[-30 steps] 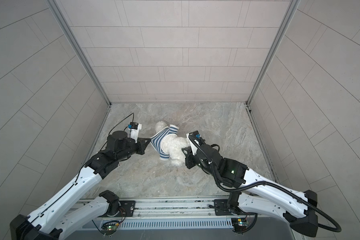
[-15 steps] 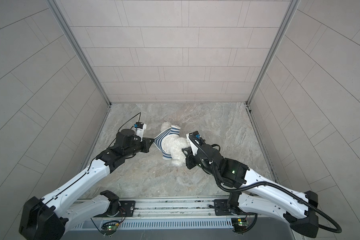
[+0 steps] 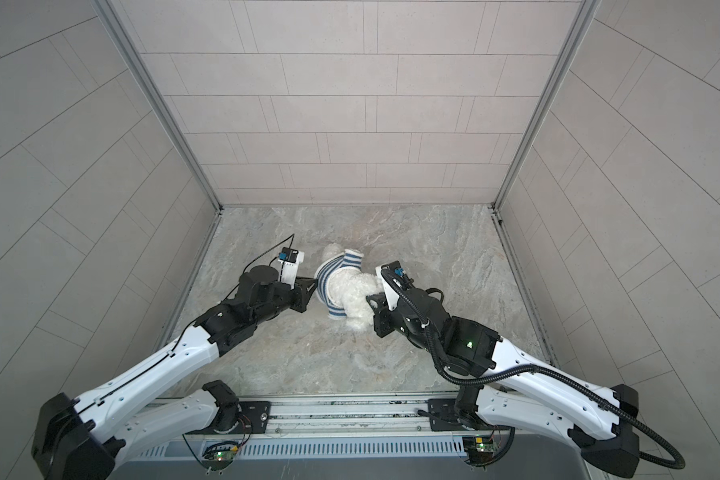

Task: Dress the teddy bear

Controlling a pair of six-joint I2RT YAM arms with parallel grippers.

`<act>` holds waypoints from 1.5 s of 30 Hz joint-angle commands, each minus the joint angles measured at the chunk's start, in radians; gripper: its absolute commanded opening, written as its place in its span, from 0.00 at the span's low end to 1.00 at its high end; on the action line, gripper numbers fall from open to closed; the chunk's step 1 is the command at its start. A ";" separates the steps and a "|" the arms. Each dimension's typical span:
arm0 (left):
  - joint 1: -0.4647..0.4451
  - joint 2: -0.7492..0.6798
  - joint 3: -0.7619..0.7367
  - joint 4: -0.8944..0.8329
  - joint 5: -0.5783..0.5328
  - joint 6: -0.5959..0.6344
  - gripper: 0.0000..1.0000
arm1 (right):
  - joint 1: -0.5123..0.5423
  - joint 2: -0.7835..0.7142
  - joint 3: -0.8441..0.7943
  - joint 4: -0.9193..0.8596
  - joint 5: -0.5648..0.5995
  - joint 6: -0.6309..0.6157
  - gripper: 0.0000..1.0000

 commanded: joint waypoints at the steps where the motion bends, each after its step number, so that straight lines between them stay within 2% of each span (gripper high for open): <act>1: -0.005 -0.109 -0.034 0.008 0.001 0.030 0.41 | -0.012 -0.040 -0.010 0.038 0.055 0.030 0.00; 5: -0.013 -0.230 -0.053 -0.065 0.004 0.083 0.73 | -0.021 -0.046 -0.016 0.038 0.092 0.058 0.00; 7: -0.048 -0.293 -0.063 -0.072 -0.005 0.105 0.82 | -0.023 -0.039 -0.009 0.038 0.098 0.068 0.00; 9: -0.097 -0.337 -0.066 -0.063 0.002 0.125 0.85 | -0.025 -0.027 0.008 0.036 0.096 0.075 0.00; 12: -0.191 -0.374 -0.072 -0.028 -0.005 0.145 0.86 | -0.027 -0.011 0.030 0.033 0.095 0.091 0.00; 15: -0.288 -0.384 -0.078 0.008 -0.058 0.161 0.86 | -0.035 -0.001 0.042 0.033 0.101 0.121 0.00; 21: -0.489 -0.316 -0.078 0.087 -0.220 0.215 0.87 | -0.059 0.014 0.065 0.031 0.106 0.202 0.00; 25: -0.559 -0.240 -0.066 0.133 -0.276 0.252 0.87 | -0.071 0.022 0.069 0.032 0.118 0.239 0.00; 28: -0.588 -0.196 -0.062 0.157 -0.335 0.288 0.87 | -0.077 0.025 0.071 0.032 0.120 0.255 0.00; 34: -0.592 -0.108 -0.027 0.205 -0.358 0.374 0.84 | -0.085 0.040 0.080 0.033 0.088 0.265 0.00; 45: -0.591 0.073 0.076 0.224 -0.379 0.483 0.59 | -0.088 0.034 0.072 0.034 0.066 0.270 0.00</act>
